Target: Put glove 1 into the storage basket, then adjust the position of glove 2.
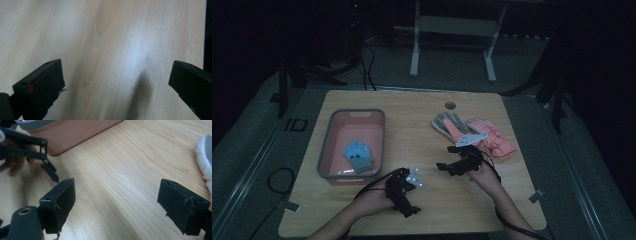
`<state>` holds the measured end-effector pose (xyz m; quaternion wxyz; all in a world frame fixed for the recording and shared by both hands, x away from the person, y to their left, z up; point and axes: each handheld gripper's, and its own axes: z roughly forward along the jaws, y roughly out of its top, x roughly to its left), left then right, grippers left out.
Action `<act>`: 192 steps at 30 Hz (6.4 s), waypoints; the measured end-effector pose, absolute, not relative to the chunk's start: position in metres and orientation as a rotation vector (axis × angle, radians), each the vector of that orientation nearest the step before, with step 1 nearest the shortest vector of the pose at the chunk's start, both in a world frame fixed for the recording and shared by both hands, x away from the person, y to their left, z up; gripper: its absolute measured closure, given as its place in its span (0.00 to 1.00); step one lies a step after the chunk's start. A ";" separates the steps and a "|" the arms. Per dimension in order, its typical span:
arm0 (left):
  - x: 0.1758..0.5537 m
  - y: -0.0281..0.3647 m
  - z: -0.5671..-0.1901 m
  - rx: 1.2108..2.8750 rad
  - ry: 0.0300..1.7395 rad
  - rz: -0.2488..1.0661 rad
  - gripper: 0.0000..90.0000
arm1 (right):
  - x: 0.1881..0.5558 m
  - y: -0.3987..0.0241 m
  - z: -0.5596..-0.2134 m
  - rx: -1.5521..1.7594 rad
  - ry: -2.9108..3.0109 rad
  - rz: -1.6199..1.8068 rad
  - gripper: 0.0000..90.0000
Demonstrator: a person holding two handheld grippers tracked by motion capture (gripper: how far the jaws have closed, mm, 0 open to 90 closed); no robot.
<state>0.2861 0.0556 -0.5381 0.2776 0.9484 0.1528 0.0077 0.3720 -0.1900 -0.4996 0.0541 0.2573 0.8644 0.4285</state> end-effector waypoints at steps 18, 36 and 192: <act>0.272 0.061 -0.550 2.528 0.365 0.004 0.00 | 0.362 -0.218 -0.515 0.813 2.547 1.329 0.16; 0.272 0.071 -0.551 2.486 0.411 0.033 0.00 | 0.362 -0.232 -0.497 0.891 2.491 1.350 0.12; 0.270 0.078 -0.554 2.426 0.409 0.105 0.00 | 0.471 -0.350 -0.532 1.354 2.260 0.974 0.94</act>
